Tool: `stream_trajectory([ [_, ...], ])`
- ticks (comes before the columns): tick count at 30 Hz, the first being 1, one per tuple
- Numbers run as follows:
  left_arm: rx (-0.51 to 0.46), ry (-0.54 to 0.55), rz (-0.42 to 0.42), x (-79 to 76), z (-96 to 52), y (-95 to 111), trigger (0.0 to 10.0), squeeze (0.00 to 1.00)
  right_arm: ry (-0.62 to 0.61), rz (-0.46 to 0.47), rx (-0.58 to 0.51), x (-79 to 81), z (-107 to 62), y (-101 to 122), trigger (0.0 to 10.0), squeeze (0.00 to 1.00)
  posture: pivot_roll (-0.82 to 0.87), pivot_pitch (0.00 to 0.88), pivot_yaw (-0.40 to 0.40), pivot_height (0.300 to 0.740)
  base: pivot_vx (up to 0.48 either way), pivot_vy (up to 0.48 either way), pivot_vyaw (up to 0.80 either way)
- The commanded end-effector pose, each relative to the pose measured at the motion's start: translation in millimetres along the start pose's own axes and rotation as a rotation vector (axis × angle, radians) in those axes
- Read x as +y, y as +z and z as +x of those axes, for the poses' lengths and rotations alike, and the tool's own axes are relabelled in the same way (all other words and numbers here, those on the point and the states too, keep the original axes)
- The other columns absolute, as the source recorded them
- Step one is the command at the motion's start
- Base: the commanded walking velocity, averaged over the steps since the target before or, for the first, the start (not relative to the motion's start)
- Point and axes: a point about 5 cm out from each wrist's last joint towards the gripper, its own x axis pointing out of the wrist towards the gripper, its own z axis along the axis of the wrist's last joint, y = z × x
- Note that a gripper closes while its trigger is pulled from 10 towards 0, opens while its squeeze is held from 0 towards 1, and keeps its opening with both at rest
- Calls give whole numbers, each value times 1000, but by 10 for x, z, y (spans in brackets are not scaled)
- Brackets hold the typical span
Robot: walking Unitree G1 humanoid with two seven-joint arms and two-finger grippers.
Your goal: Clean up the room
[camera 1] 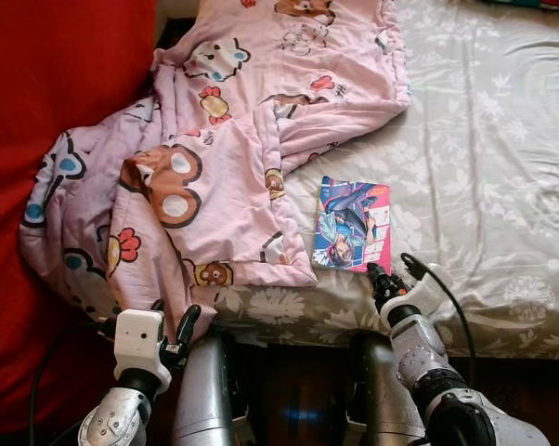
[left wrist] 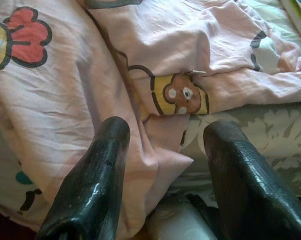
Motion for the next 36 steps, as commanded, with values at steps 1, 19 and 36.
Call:
stream_trajectory([
  [1, 18, 22, 23, 67, -56, 4, 10000, 0, -17, 108, 118, -53, -91, -327, 10000, 0, 148, 328, 78, 552, 0, 0, 0],
  [19, 37, 29, 31, 69, -83, -5, 10000, 0, 47, 148, 100, 45, -53, -294, 0, 0, 149, 332, 78, 552, 0, 0, 0],
  [36, 36, 20, 36, 52, -25, -14, 10000, 0, 33, 136, 91, 5, -67, -289, 0, 0, 135, 310, 78, 552, 0, 0, 0],
])
